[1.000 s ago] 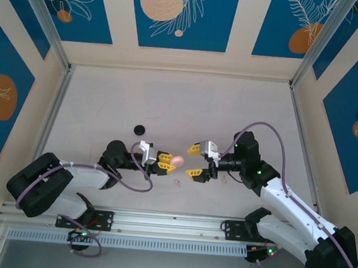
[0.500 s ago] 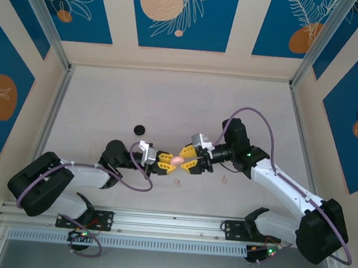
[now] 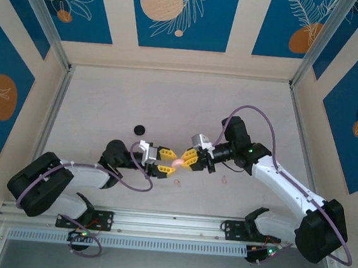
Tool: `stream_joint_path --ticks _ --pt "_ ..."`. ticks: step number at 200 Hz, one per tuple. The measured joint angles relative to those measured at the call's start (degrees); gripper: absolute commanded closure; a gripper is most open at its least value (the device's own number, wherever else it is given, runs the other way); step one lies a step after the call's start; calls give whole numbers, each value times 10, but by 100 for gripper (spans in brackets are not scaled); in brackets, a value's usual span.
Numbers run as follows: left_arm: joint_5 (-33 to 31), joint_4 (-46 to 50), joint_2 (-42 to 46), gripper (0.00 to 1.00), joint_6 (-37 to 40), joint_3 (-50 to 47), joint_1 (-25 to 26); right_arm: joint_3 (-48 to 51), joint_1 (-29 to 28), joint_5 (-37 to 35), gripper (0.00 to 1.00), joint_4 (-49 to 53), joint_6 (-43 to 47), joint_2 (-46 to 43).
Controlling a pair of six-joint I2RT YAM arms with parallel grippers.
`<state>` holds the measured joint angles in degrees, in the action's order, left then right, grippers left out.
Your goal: Insert wireless bluetooth earbuds into charging case
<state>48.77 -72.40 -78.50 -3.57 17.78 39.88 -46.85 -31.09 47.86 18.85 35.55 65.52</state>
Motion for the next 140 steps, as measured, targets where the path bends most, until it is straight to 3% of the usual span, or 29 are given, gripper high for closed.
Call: stream_joint_path --ticks 30,90,140 --pt "-23 90 33 52 43 0 0 -26 -10 -70 89 56 28 -8" --pt "-63 375 155 52 178 33 0 -46 -74 -194 89 117 80 -4" --pt "-69 466 172 53 214 37 0 -66 -103 -224 89 120 91 29"
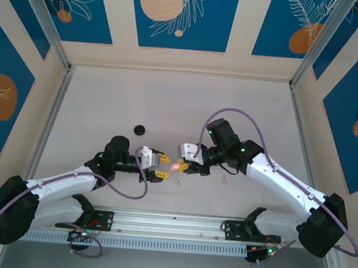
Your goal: Insert wireless bluetooth earbuds into charging case
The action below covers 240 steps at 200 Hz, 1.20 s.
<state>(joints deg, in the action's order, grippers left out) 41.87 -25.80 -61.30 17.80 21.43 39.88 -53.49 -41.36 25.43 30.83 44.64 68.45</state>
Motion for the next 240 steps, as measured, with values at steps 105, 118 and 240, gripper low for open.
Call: stream_joint_path --ticks 105,118,240 --pt "0 7 -6 59 3 0 1 -5 -17 13 89 -52 -16 39" --pt "0 5 -7 59 1 0 1 -5 -17 16 89 -55 -17 40" --pt "-4 -23 -6 81 -13 0 1 -6 -17 17 58 -70 -42 42"
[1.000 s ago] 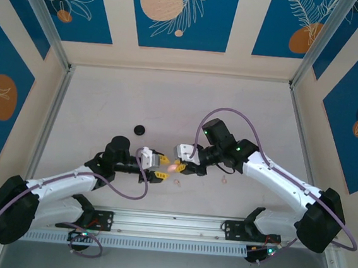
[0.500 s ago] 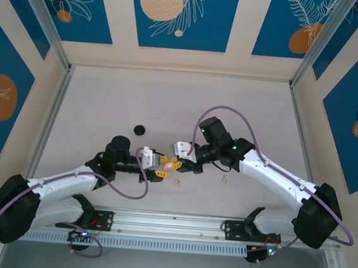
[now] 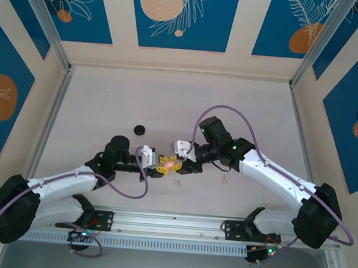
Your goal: Insert wireless bluetooth earbuds into charging case
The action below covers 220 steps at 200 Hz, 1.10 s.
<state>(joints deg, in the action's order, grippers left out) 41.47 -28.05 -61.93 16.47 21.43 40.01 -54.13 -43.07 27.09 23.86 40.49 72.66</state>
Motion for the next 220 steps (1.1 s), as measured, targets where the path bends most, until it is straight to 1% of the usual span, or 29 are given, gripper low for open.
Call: stream_joint_path --ticks 25,79,130,176,220 --pt "0 0 0 81 0 0 0 0 0 -2 54 -12 -9 0" --pt "0 0 0 82 0 0 0 3 1 -8 50 -33 -21 0" --pt "-10 0 4 83 0 0 0 7 12 -10 49 -47 -43 0" --pt "-30 2 11 83 -1 -6 -1 32 33 -8 49 -93 -82 -13" --pt "-19 -1 24 84 -1 -10 0 45 60 -31 49 -126 -108 -24"
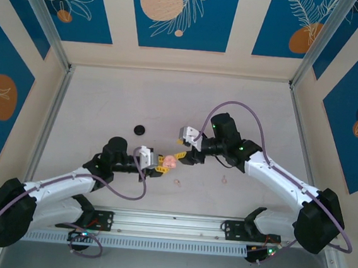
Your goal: Insert wireless bluetooth earbuds into charging case
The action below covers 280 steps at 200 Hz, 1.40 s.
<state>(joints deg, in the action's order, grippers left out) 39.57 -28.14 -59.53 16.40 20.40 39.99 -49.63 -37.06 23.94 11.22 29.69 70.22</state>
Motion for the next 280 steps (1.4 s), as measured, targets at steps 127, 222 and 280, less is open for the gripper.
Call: stream_joint_path --ticks 127,222,280 --pt "-127 -34 -29 85 -35 -40 0 9 45 -14 54 40 -195 -49" --pt "-162 -57 -16 86 -44 -85 0 -20 -17 -160 58 220 -499 56" --pt "-178 -43 10 86 -43 -85 0 -58 -78 -193 57 270 -555 164"
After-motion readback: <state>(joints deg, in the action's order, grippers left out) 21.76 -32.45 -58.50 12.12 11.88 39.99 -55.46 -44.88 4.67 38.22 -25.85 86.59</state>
